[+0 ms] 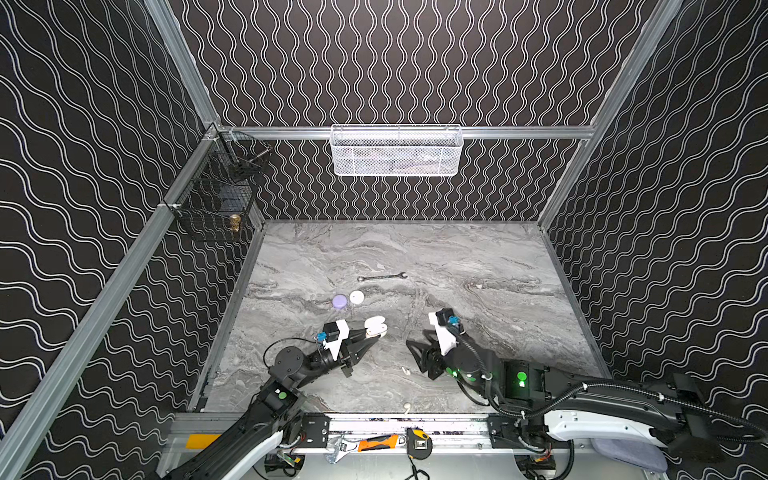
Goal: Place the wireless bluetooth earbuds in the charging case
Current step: 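Move the right gripper down to the table edge nearest the robot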
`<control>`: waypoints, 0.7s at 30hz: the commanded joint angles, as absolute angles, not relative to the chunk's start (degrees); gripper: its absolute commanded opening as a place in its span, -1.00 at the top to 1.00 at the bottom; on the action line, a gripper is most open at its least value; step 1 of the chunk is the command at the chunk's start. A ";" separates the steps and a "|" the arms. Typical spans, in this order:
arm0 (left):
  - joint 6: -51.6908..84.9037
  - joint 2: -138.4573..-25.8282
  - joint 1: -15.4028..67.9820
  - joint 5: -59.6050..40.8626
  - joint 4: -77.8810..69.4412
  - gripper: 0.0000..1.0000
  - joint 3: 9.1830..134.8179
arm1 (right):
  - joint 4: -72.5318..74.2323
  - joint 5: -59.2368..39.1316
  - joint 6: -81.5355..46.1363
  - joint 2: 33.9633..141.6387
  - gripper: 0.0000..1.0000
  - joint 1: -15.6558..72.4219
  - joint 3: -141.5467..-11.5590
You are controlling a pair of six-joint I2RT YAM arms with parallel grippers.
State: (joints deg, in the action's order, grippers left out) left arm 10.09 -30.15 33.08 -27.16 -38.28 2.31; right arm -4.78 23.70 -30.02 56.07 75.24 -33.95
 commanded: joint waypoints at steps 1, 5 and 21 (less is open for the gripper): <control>7.13 -31.78 32.18 -26.10 -38.28 1.00 3.23 | -14.17 12.29 -37.14 59.85 -0.15 75.23 -32.76; 5.89 -31.40 32.14 -25.76 -35.10 1.00 3.92 | -15.16 9.07 -40.88 66.49 -0.16 77.81 -33.91; 7.03 -21.03 32.03 -18.60 -23.16 1.00 4.22 | -23.02 8.92 -56.09 83.45 -0.25 81.18 -42.19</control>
